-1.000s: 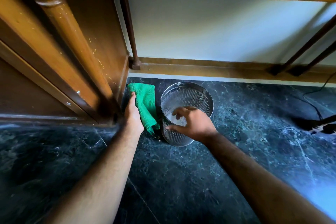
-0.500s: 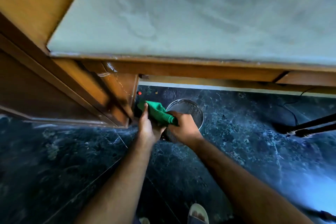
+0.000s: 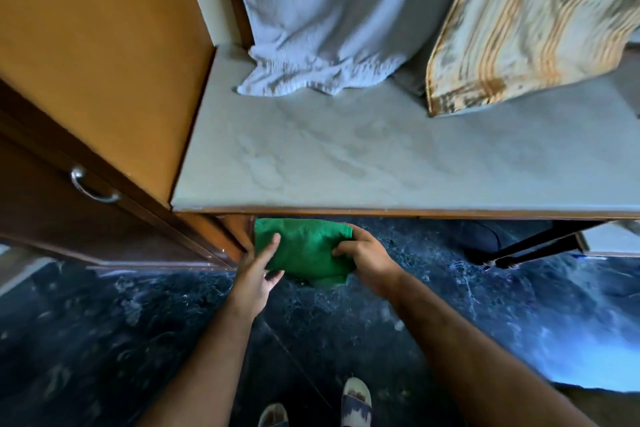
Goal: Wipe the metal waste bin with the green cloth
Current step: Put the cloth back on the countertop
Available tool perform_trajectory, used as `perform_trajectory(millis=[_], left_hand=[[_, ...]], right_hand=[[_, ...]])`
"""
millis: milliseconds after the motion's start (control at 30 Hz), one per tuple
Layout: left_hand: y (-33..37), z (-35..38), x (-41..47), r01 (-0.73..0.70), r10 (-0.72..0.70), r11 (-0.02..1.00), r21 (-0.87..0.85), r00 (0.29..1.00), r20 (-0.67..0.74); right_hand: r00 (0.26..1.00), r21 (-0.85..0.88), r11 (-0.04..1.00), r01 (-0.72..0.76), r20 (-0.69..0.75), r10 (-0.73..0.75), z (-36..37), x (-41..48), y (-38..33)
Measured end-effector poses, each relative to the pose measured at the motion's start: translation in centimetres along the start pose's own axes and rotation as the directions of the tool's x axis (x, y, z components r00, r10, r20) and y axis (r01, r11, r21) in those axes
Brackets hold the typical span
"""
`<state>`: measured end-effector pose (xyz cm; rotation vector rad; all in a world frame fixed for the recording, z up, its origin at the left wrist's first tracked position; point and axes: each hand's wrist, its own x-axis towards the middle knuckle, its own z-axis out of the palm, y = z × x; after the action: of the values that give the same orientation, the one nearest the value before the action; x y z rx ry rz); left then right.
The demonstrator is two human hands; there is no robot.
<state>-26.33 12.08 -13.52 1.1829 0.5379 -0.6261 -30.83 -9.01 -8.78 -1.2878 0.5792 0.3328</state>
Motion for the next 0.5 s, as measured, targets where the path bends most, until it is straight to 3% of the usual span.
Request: perform_trajectory(millis=[167,333,433,500], left_hand=[[6.2,3.7,-3.0,-0.104,0.103,0.994,0.036,0.994,0.029],[12.3,6.2,-2.8,-0.199,0.196,0.951,0.236,0.98,0.038],[15.4,7.4,-1.6,-0.262,0.262,0.882,0.391,0.963,0.054],[16.8,7.9,-0.4,-0.308,0.308,0.814,0.492,0.948,0.084]], right_hand=[[0.994,-0.045,0.994,0.099,-0.031,-0.1,-1.7,-1.5,-6.7],[0.985,-0.086,0.986,0.142,-0.087,-0.149,-2.2,-0.8,-12.5],[0.977,-0.208,0.972,0.107,-0.16,-0.141,-2.6,0.9,-14.7],[0.964,-0.385,0.921,0.056,-0.219,-0.15,-3.0,2.0,-15.8]])
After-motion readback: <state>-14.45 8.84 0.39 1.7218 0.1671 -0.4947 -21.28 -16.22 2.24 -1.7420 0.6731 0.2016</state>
